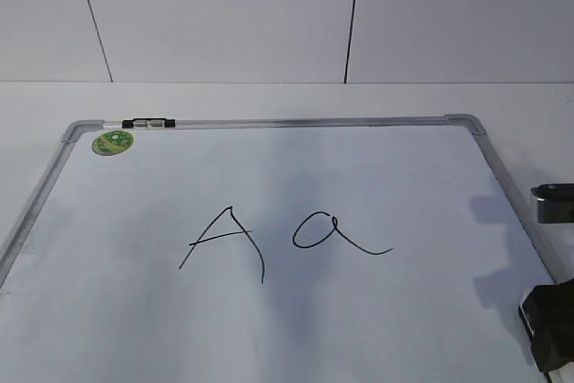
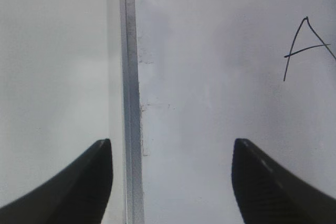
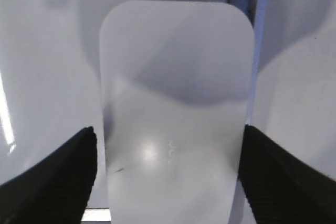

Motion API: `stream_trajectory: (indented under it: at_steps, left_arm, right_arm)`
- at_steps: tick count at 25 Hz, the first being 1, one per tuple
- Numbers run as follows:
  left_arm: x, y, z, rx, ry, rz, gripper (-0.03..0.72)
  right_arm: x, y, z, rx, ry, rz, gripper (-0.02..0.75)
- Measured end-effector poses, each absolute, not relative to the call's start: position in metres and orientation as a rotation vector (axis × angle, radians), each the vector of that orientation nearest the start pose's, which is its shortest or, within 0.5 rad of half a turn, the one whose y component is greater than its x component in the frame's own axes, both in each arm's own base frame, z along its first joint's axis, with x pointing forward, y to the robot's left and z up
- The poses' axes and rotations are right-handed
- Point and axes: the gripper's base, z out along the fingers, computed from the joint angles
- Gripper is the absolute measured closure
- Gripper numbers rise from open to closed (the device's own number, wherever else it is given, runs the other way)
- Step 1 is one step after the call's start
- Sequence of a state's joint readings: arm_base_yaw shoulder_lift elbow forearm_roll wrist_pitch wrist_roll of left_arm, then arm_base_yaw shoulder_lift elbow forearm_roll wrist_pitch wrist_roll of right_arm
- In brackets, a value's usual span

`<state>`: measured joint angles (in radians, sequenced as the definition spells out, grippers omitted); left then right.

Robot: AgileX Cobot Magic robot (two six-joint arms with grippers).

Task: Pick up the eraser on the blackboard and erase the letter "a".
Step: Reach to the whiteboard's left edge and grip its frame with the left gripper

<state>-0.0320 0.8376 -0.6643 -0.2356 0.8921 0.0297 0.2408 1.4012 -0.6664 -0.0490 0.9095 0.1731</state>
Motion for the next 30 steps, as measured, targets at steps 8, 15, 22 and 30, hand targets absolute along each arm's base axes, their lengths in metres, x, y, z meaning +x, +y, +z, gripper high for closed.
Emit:
stream_trajectory:
  at_steps: [8, 15, 22, 30]
  left_arm:
    - [0.1417, -0.0211, 0.2854, -0.039, 2.536, -0.292, 0.155]
    - [0.1417, -0.0211, 0.2854, -0.039, 2.536, -0.292, 0.155]
    - [0.1419, -0.0211, 0.2855, -0.039, 2.535, -0.292, 0.155]
    - [0.1419, -0.0211, 0.2855, -0.039, 2.535, -0.292, 0.155]
  right_arm:
    - [0.2015, 0.0459, 0.1775, -0.148, 3.141, -0.063, 0.106]
    - [0.2017, 0.0453, 0.1776, -0.153, 3.139, -0.073, 0.171]
    - [0.2017, 0.0453, 0.1776, -0.151, 3.139, -0.073, 0.176]
    - [0.2017, 0.0453, 0.1776, -0.151, 3.139, -0.073, 0.177]
